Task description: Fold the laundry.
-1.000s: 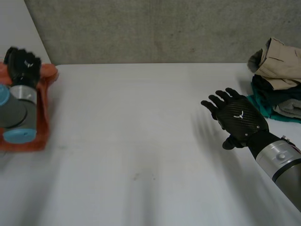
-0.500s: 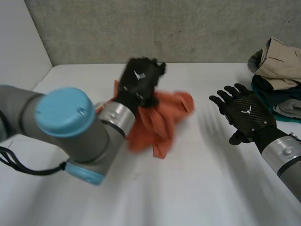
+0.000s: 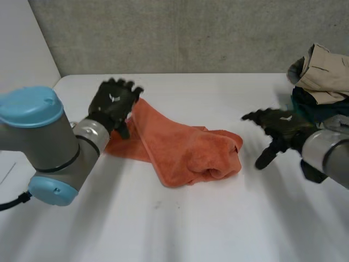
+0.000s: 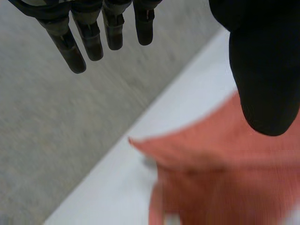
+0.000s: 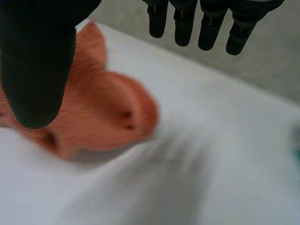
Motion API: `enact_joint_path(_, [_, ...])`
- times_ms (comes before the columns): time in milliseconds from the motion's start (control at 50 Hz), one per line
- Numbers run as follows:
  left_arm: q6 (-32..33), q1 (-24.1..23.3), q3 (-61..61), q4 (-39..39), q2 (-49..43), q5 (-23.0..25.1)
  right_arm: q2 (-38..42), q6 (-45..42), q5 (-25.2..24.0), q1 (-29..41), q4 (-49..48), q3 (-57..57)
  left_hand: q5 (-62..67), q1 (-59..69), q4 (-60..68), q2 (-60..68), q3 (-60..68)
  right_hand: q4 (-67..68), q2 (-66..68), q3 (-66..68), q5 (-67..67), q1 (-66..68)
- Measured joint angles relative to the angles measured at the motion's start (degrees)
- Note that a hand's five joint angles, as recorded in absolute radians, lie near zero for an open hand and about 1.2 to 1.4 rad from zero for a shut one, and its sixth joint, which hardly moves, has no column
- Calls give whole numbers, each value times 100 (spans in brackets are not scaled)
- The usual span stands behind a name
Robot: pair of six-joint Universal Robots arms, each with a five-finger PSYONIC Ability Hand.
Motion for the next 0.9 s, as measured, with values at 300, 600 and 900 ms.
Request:
enact_joint_path(300, [1429, 448, 1145, 109, -1943, 1385, 1028, 289, 352, 1180, -1080, -78, 550, 673, 633, 611, 564, 237, 233, 226, 235, 177])
enact_joint_path(600, [1359, 45, 1461, 73, -2361, 1914, 791, 123, 1000, 1617, -2110, 33, 1454, 1575, 1538, 1507, 1477, 5605, 5517, 5503, 5324, 4674])
enact_joint_path(900, [632, -76, 1295, 38, -2136, 1682, -674, -185, 790, 1760, -1924, 62, 3027, 3362, 3146, 3171, 3124, 5632, 5517, 5550, 5415, 4674])
